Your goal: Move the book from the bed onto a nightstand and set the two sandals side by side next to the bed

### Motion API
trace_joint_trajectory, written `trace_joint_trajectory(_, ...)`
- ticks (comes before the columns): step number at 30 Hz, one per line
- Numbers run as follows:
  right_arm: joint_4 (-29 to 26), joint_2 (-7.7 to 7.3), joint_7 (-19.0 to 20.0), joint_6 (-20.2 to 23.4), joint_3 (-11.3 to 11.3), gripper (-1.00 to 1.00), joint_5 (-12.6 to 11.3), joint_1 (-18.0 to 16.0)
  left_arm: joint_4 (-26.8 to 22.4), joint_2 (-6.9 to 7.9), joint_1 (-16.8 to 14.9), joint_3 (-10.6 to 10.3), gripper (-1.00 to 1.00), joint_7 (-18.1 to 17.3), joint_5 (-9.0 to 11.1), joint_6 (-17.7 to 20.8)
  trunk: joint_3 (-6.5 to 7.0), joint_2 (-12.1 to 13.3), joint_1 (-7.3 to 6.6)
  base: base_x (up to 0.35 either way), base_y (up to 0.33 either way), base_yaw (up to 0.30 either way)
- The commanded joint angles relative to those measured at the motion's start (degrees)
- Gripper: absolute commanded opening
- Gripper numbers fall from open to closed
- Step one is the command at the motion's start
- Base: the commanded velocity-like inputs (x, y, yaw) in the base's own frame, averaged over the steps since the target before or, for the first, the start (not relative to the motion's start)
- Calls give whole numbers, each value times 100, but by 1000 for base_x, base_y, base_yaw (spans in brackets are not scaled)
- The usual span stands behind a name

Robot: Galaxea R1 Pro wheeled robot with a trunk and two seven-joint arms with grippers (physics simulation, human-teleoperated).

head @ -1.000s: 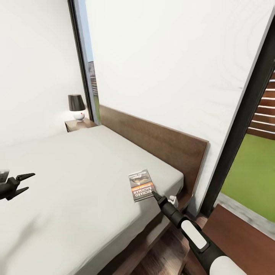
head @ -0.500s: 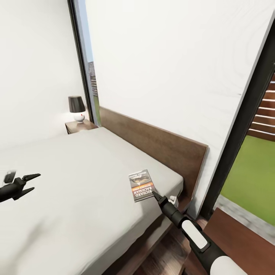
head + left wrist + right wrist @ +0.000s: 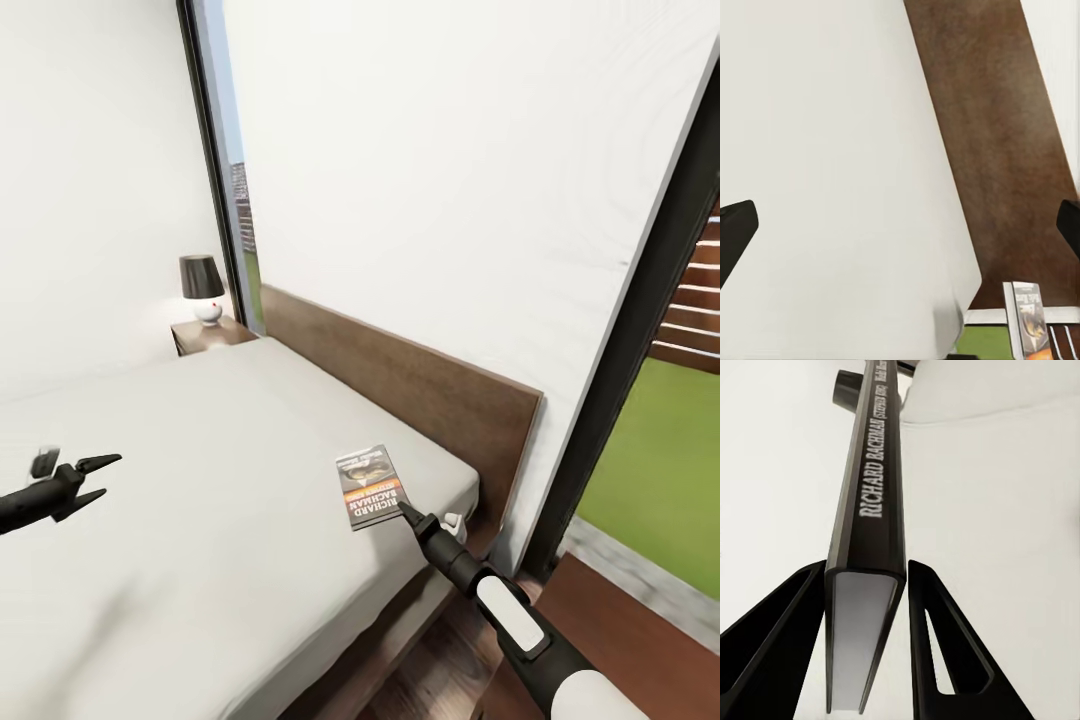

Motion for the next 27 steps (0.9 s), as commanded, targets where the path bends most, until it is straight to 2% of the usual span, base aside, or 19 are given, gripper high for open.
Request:
trace_joint_trajectory(1,1,-6,7,21,20,-100,-55,-4,2,-7,-4,41,100,-10,-33,34,13,39,-23,0,0,0)
trace_joint_trajectory(16,1,-3,10,16,32,-100,-41,-4,2,-50,-2,41,100,-9,-51,28,282,641,-353,0,0,0)
trace_joint_trajectory(27,1,11,18,12,52,-100,-17,-4,3,-82,3,41,100,-21,-378,22,479,1082,-594,0,0,0)
